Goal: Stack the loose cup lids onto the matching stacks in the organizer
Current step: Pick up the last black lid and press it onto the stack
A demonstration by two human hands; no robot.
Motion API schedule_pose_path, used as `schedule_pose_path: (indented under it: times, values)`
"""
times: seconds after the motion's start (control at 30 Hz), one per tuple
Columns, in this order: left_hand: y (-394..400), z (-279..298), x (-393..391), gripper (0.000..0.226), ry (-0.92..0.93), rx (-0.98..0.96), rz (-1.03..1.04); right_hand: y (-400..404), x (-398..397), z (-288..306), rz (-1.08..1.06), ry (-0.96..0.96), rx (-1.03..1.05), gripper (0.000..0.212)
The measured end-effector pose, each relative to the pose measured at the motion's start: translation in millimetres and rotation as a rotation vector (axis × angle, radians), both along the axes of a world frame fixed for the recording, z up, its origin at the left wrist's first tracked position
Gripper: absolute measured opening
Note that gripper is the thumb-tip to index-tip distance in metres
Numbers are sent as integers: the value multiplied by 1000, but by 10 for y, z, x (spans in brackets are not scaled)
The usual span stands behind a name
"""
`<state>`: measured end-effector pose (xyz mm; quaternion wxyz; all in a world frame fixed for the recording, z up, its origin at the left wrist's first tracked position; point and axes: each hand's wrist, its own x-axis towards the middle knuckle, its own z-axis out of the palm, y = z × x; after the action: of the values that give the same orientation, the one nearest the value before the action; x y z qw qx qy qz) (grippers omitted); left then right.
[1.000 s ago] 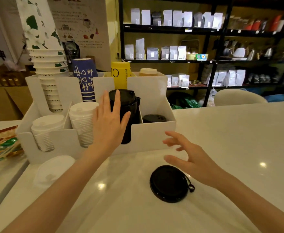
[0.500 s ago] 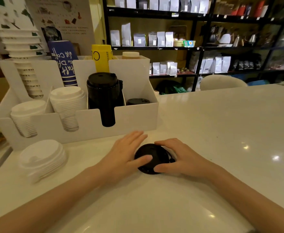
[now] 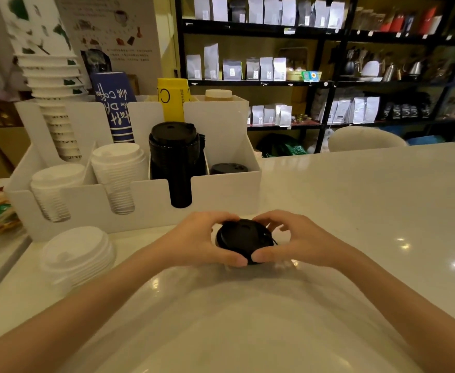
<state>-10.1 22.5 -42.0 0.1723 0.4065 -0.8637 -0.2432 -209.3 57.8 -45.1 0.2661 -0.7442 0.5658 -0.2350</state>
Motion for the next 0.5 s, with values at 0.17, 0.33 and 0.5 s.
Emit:
schedule_pose_path:
  times: [0.17,0.33,0.5]
  values:
    - [-94,470,120,69,85,-64,36,-173,110,351,24,-94,-97,61]
    - [-242,843,280,71,251,-108,71,-340,265,749,64,-163,-218,53]
    - [-454,1076,438,73,399,-91,89,-614,443,976,18,-259,-360,79]
